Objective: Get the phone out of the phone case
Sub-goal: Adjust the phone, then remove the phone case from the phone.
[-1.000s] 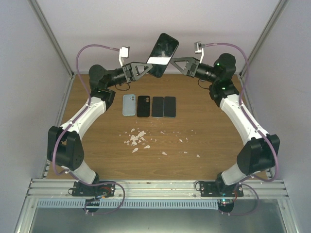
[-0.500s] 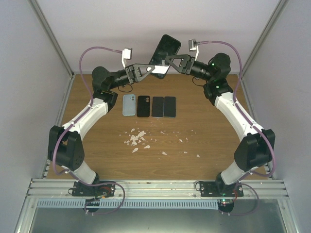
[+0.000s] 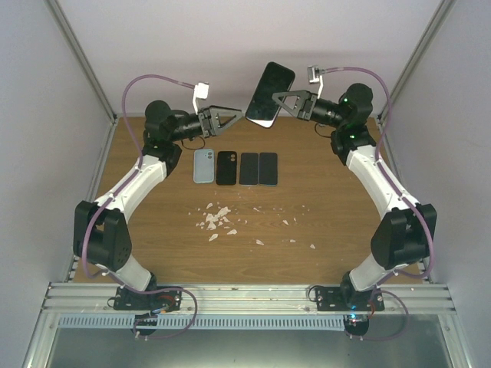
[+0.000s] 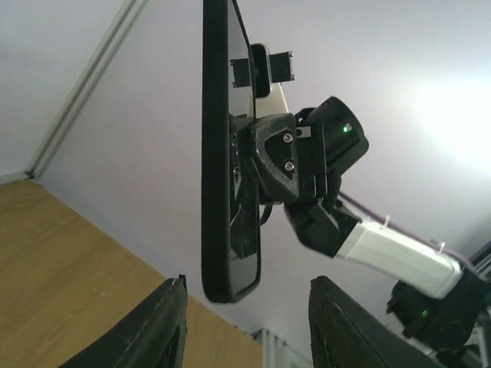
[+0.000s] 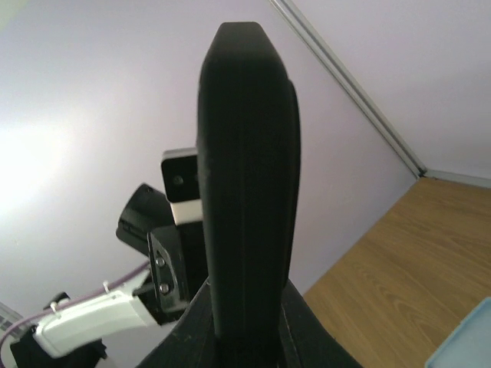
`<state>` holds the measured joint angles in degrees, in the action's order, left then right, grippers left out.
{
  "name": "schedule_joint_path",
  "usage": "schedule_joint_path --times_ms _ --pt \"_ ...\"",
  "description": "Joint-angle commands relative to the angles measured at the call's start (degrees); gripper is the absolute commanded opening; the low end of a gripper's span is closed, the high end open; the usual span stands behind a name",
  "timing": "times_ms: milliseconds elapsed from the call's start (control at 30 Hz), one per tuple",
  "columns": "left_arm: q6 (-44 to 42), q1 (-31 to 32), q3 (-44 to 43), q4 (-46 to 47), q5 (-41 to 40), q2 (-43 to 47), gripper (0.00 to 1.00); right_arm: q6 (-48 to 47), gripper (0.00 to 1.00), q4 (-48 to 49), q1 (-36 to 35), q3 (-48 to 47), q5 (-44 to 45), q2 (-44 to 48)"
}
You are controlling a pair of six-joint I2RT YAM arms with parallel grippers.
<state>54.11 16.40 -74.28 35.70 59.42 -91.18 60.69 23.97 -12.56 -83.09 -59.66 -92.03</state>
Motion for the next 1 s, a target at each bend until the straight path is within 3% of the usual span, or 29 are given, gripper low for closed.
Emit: schedule_joint_path --times_ms 0,133,400,967 --pt "-13.6 -1.6 -0.7 -7.5 5.6 3.6 0.45 -4.7 0.01 2.8 2.1 1.5 -6.5 2.5" --pt "-24.5 -1.6 -2.3 -18.3 7.6 4.7 0.45 -3.8 0.01 10.1 2.6 5.4 -12.3 3.0" --pt "-35.8 1.4 -1.2 -30.0 6.5 6.7 0.43 -0.7 0.01 17.7 2.6 8.4 -17.3 3.5" --pt "-40.2 6.3 -4.0 -35.3 1.7 4.2 0.32 -3.3 0.0 14.6 2.1 10.9 -16.7 6.2"
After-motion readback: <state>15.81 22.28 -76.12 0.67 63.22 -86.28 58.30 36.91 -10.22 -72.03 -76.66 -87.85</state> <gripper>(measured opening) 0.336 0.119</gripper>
